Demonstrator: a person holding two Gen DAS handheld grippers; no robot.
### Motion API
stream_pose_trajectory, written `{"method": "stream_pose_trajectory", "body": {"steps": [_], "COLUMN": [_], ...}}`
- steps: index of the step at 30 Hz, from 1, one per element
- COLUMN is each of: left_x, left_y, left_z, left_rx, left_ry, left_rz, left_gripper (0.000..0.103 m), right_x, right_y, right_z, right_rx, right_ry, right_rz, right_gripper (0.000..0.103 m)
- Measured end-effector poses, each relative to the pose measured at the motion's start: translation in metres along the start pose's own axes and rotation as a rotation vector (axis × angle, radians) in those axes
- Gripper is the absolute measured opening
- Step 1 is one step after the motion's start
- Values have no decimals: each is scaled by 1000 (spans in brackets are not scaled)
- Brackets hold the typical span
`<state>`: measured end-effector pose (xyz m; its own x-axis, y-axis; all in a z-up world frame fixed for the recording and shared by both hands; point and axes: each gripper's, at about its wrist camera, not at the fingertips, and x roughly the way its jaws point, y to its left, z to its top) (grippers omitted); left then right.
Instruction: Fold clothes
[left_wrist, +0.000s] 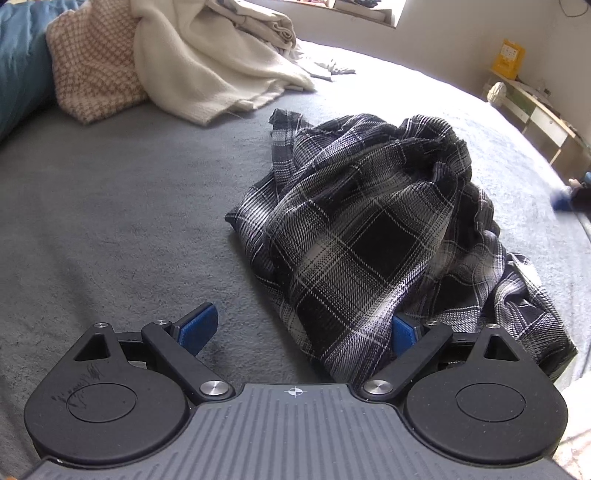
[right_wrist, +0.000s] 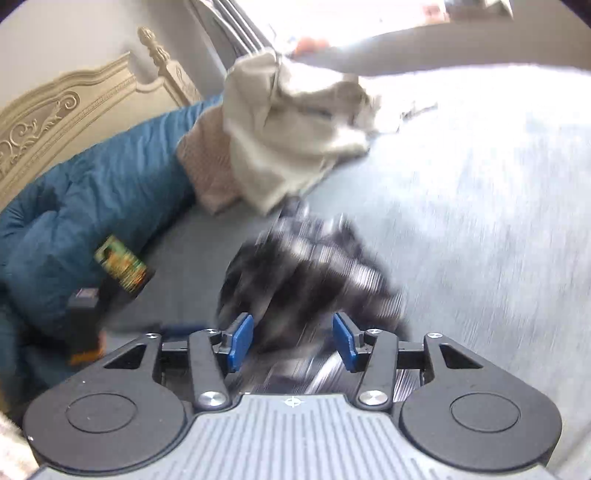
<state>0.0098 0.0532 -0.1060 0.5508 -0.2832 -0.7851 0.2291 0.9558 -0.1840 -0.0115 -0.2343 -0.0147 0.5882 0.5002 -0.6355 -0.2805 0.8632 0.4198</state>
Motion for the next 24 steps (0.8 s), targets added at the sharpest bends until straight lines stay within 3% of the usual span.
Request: {"method": "stream_pose_trajectory", "body": {"steps": [9, 11, 13, 14, 19, 24], "left_x": [-1, -4, -9, -13, -36, -57], "left_y": [15, 19, 26, 30, 52, 49], "left_z": [-8, -10, -11, -10, -4, 7], "left_rx": [-19, -9, -7, -16, -80, -71], "left_ry": [21, 22, 21, 15, -36, -138], "left_rz": [-5, -6, -16, -28, -91, -96], "left_gripper": [95, 95, 95, 95, 95, 95], "right_x": [90, 104, 106, 104, 91, 78], "right_y": [20, 25, 33, 38, 58, 79], "right_z": [36, 32, 22, 17, -14, -46], "right_rx": [-134, -143, -176, -199, -275, -310], "right_ry": [2, 22, 33, 37, 85, 155], "right_rz": [-13, -16, -15, -11, 36, 110], "right_gripper": [57, 51, 29, 24, 16, 15]}}
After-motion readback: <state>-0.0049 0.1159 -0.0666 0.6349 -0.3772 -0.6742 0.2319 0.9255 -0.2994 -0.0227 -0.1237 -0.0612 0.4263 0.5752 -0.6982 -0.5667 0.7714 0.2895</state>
